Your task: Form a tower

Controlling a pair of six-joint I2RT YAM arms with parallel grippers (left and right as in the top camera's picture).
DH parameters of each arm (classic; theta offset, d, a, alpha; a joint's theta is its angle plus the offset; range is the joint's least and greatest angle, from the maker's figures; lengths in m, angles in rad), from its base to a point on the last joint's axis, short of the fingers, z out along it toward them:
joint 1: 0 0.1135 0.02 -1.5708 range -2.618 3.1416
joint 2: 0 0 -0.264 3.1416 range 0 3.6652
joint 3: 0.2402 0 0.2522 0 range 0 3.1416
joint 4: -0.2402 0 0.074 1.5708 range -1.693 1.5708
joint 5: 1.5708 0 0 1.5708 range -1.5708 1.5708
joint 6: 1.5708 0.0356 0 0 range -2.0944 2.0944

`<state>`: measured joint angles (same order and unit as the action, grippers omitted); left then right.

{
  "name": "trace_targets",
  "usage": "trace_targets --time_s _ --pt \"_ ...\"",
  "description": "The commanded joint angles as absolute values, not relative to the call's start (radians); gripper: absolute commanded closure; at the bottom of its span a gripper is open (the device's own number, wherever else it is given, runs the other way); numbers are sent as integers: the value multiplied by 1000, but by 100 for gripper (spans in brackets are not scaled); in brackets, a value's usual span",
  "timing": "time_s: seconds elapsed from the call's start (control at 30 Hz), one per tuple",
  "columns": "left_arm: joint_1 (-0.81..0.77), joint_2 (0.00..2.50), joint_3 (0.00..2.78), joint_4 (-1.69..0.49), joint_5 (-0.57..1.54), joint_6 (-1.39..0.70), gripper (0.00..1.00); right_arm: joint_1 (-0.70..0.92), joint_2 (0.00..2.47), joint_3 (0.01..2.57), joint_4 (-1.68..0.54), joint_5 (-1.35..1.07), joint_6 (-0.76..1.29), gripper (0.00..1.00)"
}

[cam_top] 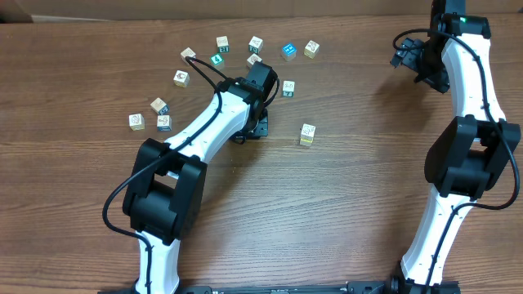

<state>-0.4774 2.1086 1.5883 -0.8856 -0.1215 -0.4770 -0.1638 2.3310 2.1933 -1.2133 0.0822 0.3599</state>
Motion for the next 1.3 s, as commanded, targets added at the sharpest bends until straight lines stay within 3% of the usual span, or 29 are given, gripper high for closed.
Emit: trace_targets --time_s 0.0,0.1,0.3,0.37,0.43,0.73,1.27 --pt "-479 2156 1578 -884 -138 -418 75 -170 2313 2205 -1209 86 363 0" --pt "-480 2179 1578 -883 -137 -418 73 -170 2313 2205 -1209 85 363 0" --pt "-479 2181 1578 -881 -138 -418 53 -170 2313 2205 -1209 85 363 0" --pt "-478 2181 1578 -881 -138 -418 54 -170 2313 2205 -1209 85 363 0" --pt "-478 2181 1579 -882 -138 -418 62 -170 2313 2205 -1209 85 363 0" --pt "-477 2180 1638 -913 -138 -418 56 -170 2313 2205 -1209 86 363 0" --pt "-457 2180 1639 -912 -138 -434 62 -170 2313 2205 -1209 85 363 0"
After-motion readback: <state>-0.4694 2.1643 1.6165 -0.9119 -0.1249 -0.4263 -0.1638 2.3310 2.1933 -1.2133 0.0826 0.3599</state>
